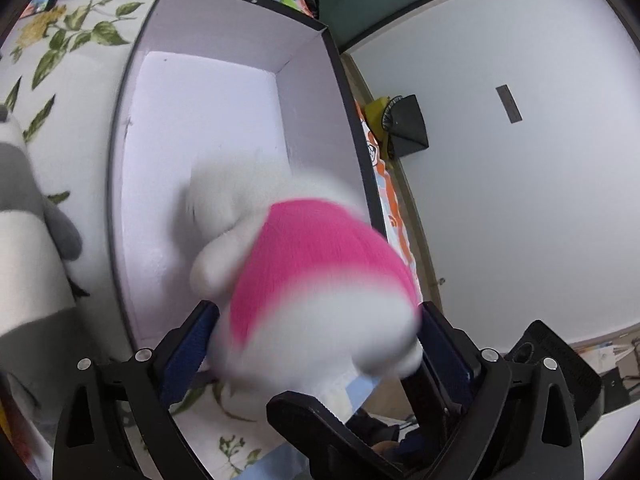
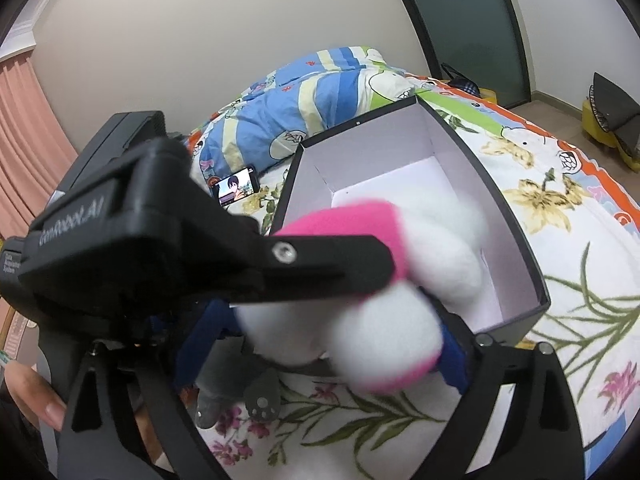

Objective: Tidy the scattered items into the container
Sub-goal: 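Withdraw the left tool from the box toward the orange pumpkin plush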

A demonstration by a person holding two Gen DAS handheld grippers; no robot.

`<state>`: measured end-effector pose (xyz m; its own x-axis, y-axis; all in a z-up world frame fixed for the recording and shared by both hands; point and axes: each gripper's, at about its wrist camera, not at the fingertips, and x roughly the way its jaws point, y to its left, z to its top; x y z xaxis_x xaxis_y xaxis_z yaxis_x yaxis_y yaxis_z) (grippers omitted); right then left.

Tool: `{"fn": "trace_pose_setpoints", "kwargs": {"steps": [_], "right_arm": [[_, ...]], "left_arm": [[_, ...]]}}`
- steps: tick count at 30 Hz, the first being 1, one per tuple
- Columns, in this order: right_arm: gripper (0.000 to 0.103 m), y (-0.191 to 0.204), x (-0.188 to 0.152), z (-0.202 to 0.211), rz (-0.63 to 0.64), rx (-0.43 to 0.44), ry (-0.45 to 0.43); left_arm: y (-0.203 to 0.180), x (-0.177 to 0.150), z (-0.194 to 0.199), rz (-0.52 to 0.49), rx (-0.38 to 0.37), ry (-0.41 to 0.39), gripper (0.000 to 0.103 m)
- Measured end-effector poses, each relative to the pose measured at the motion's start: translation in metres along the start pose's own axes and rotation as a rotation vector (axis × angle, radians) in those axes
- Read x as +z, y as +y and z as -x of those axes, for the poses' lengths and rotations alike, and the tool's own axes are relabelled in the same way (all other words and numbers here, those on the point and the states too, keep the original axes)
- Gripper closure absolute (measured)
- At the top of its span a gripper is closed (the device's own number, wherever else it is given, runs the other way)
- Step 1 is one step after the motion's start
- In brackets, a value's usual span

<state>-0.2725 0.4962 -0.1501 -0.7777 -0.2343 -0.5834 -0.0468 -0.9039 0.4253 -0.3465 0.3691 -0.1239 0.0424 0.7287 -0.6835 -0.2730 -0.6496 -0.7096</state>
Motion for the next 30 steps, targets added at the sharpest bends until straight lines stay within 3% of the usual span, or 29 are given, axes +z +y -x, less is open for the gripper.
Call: {"fn": "trace_pose_setpoints", "kwargs": {"steps": [3, 7, 14, 22, 30], "right_arm": [[0.006, -0.003, -0.004, -0.001, -0.021, -0.045, 0.019], [0.006, -0.006, -0.009, 0.009, -0.096, -0.006, 0.001], [0.006, 0.019, -0.017, 0.032, -0.110, 0.020, -0.038], [0.003, 0.080, -0.022, 0.061, -0.046, 0.099, -0.073], [0.001, 0.144, -0.043, 0.056, 0.031, 0.207, 0.008]], "left_arm": [[0.008, -0.007, 0.008, 0.039, -0.035, 0.030, 0.001], [0.008, -0.020, 0.028, 0.019, -0.020, -0.004, 0.001], [0.009, -0.051, 0.064, 0.030, -0.056, -0.016, 0.001], [0.021, -0.087, 0.142, 0.044, -0.071, -0.113, 0.001], [0.074, -0.129, 0.219, 0.138, -0.078, -0.208, 0.001]]}}
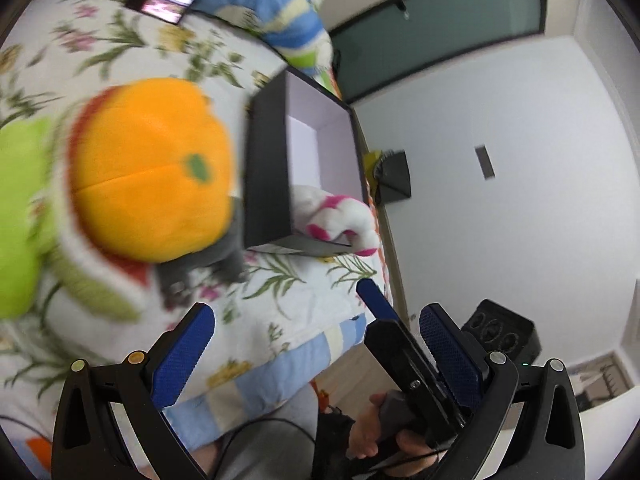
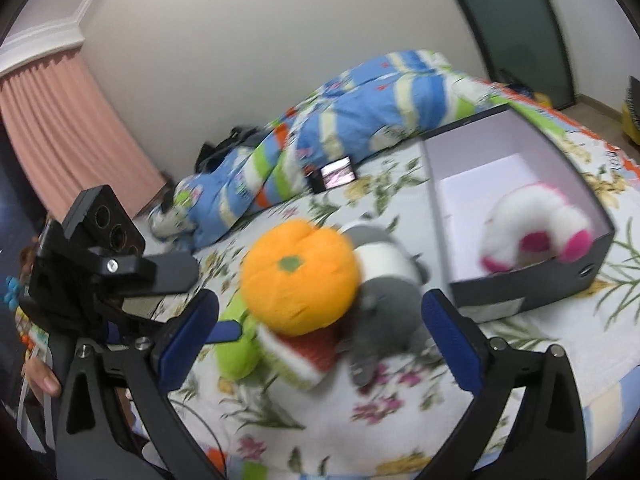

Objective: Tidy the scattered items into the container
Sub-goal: 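Withdraw the left tool from the box toward the orange pumpkin plush, then grasp the orange pumpkin plush with the left tool and lift it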

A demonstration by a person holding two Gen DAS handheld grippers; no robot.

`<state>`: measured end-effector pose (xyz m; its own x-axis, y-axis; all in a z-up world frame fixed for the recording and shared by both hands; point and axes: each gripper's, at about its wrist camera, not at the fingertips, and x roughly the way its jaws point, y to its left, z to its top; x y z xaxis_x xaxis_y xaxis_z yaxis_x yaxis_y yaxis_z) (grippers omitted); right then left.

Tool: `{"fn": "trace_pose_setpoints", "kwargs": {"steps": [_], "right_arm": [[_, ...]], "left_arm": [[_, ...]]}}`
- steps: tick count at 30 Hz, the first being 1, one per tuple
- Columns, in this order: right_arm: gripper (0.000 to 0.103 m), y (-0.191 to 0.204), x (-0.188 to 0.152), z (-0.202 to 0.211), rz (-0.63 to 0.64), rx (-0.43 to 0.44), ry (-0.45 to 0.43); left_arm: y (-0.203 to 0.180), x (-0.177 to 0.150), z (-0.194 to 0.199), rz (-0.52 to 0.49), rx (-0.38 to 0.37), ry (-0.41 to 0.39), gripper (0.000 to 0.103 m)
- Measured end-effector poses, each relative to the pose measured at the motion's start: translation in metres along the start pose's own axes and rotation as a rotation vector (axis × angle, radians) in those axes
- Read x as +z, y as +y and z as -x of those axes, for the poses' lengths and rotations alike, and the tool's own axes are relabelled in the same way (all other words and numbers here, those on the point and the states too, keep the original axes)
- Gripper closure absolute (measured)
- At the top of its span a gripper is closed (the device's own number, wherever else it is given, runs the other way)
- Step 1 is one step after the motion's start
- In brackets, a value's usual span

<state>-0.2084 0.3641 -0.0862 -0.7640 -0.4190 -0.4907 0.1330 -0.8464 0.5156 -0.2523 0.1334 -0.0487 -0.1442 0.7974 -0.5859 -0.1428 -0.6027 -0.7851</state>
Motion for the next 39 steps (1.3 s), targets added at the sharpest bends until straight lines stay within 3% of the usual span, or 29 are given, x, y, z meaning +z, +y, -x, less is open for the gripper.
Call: {"fn": "trace_pose_setpoints", "kwargs": {"steps": [5, 9, 39], "right_arm": [[0.001, 0.024, -0.015, -0.019, 0.017, 0.045, 0.064], [0.001, 0.038, -0.021, -0.032, 0.030, 0.064, 0.094], [0.001, 0.014, -0.008, -0.138, 0.022, 0.061, 0.151]], "left_arm": [[0.044, 0.000, 0.037, 0.119, -0.002, -0.037, 0.001], [0.070, 0.004, 0.037, 0.186, -0.017, -0.027, 0.001], [0.129, 0.082, -0.031, 0.234, -0.012, 0.004, 0.001]]}}
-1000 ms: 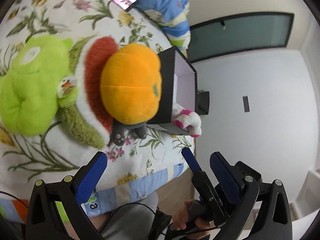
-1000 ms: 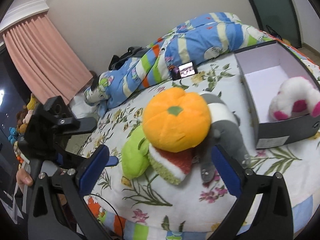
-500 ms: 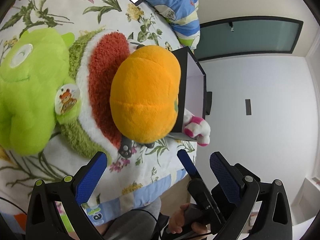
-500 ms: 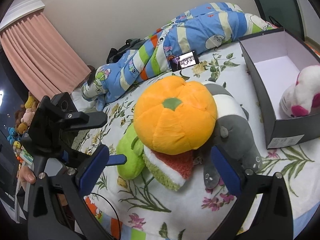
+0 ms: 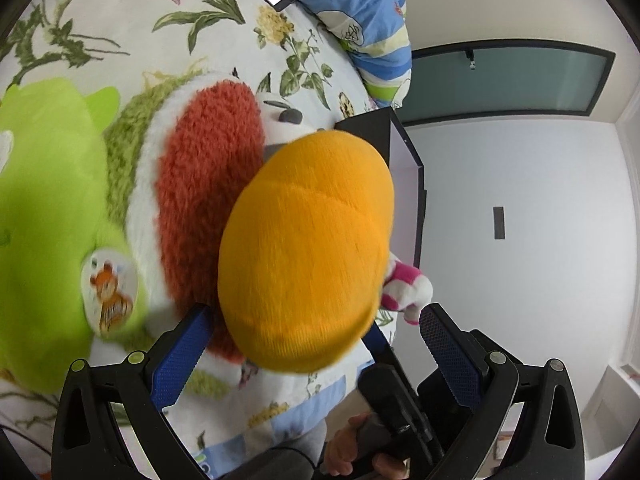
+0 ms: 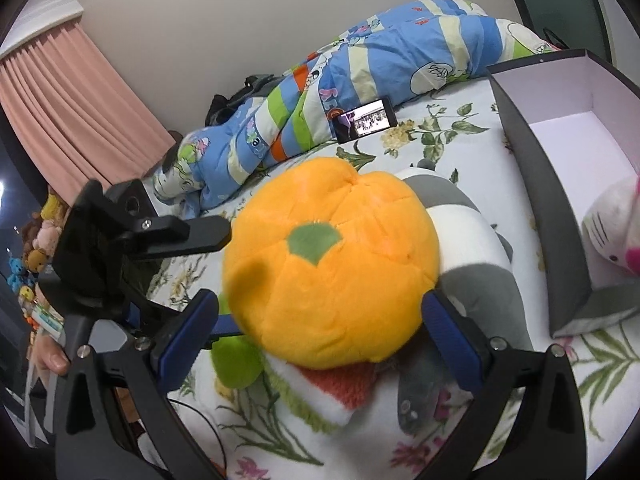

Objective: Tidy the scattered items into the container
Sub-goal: 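Grasp the orange pumpkin plush with the left tool and lift it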

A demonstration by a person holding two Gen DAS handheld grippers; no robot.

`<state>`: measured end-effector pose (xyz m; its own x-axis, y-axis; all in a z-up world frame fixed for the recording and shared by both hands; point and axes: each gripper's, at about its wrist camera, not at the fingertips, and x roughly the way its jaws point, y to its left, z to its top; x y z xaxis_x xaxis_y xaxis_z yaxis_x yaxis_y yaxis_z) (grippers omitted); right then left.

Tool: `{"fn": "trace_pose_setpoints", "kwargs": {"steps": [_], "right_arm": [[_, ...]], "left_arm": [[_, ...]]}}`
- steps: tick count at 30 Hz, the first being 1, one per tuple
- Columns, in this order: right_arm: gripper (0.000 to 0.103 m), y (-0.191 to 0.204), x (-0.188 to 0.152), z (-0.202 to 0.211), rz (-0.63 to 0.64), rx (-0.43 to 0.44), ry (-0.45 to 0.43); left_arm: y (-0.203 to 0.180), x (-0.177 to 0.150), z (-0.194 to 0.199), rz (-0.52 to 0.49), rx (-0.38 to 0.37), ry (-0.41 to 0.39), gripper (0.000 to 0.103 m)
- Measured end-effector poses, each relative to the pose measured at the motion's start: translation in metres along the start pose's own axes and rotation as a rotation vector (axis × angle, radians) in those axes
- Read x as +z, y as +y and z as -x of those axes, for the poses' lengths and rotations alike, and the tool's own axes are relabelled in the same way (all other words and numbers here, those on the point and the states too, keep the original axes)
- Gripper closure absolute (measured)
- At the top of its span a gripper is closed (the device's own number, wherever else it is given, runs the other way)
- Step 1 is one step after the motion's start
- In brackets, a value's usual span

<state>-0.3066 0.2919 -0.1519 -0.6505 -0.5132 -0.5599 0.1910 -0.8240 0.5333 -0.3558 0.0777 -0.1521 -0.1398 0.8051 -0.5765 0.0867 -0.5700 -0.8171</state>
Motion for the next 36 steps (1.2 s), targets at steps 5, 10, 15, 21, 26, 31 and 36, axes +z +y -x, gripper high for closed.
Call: {"fn": "trace_pose_setpoints", "kwargs": {"steps": [5, 10, 15, 21, 26, 31, 36], "right_arm": [[0.000, -0.001, 0.004, -0.015, 0.037, -0.032, 0.015], [0.000, -0.004, 0.010, -0.030, 0.052, -0.025, 0.031], [0.000, -0.006, 0.014, -0.038, 0.042, -0.015, 0.016], [0.006, 0.014, 0.007, -0.030, 0.122, -0.030, -0.021], [0.012, 0.030, 0.003, -0.014, 0.142, -0.001, -0.034], [0.012, 0.045, 0.001, 0.003, 0.147, 0.011, -0.050], [0.012, 0.061, -0.001, 0.027, 0.167, 0.015, -0.080]], "left_arm": [[0.002, 0.011, -0.008, 0.009, -0.025, 0.011, 0.001], [0.003, 0.022, -0.018, 0.021, -0.031, 0.008, 0.001], [0.005, 0.024, -0.022, 0.003, -0.046, -0.008, 0.001], [-0.008, 0.010, -0.008, -0.144, -0.020, -0.080, 0.001], [-0.016, -0.001, 0.016, -0.171, -0.024, -0.130, 0.001], [-0.029, -0.016, 0.034, -0.194, -0.019, -0.141, 0.001], [-0.046, -0.031, 0.049, -0.219, -0.028, -0.154, 0.001]]}}
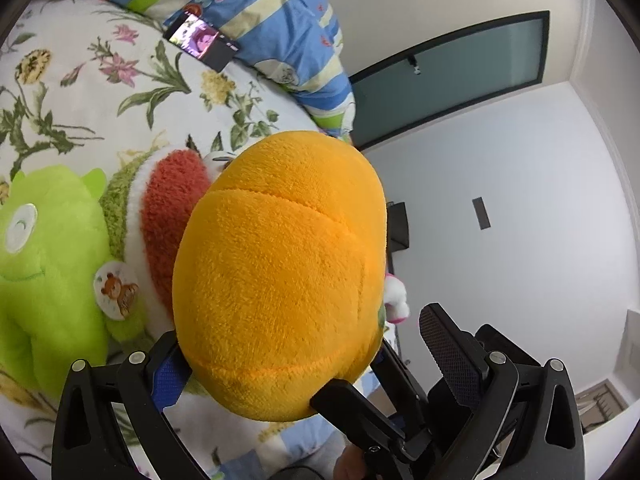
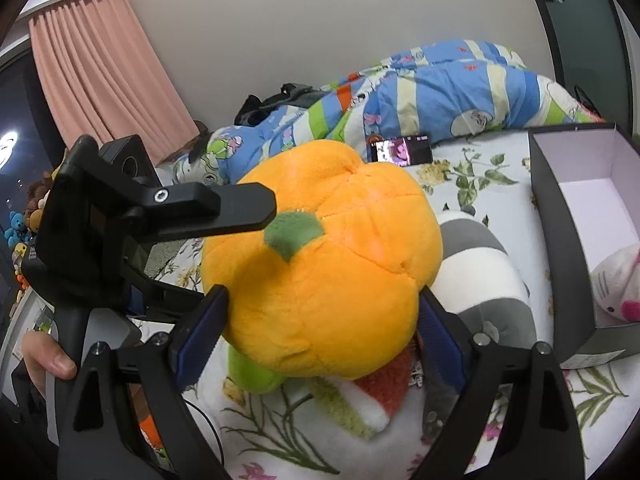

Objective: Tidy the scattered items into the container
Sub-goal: 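Grasp the orange pumpkin plush with the left tool and lift it, then carry the pumpkin plush with the left tool into the box and release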

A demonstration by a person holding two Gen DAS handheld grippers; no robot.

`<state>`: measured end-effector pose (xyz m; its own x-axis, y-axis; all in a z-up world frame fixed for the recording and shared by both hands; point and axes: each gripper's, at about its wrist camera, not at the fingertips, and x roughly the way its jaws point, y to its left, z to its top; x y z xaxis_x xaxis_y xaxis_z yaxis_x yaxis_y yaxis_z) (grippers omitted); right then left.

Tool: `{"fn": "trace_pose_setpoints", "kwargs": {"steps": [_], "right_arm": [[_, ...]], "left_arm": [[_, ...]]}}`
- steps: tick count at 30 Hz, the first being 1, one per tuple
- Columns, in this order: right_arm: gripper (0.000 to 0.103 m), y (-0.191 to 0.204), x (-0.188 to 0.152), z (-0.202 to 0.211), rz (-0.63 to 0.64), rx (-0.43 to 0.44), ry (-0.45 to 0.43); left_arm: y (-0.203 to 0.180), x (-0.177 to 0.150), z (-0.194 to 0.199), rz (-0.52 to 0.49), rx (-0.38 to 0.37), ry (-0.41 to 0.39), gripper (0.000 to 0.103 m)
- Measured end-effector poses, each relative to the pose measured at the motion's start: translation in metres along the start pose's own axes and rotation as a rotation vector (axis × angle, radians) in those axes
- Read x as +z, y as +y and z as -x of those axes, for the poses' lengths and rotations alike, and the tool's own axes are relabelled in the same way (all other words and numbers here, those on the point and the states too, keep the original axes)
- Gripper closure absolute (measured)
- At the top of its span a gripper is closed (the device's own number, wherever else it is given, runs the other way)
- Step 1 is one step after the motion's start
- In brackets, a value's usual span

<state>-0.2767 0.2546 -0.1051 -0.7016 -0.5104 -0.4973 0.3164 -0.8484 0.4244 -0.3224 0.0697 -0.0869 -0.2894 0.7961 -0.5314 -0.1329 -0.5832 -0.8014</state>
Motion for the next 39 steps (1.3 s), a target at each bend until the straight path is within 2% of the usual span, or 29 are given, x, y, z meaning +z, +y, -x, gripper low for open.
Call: {"fn": "trace_pose_setpoints", "kwargs": {"steps": [7, 14, 22, 28, 39], "right_arm": [[0.012, 0.004, 0.007, 0.033, 0.015, -0.007, -0.041], [0.012, -0.015, 0.018, 0.063, 0.012, -0.045, -0.087], [0.012, -0.065, 0.035, 0.088, -0.005, -0.114, -0.125], [0.012, -0.109, 0.053, 0.094, -0.010, -0.156, -0.148], [0.012, -0.204, 0.103, 0.080, -0.054, -0.228, -0.142]], "left_arm": [[-0.036, -0.009, 0.005, -0.050, -0.005, -0.008, 0.001], [-0.075, -0.008, -0.019, -0.109, -0.019, 0.006, 0.001], [-0.106, 0.005, -0.081, -0.105, -0.059, 0.073, 0.001], [-0.135, 0.019, -0.138, -0.188, 0.010, 0.107, 0.004], [-0.163, 0.066, -0.241, -0.252, 0.049, 0.154, 0.004]]}}
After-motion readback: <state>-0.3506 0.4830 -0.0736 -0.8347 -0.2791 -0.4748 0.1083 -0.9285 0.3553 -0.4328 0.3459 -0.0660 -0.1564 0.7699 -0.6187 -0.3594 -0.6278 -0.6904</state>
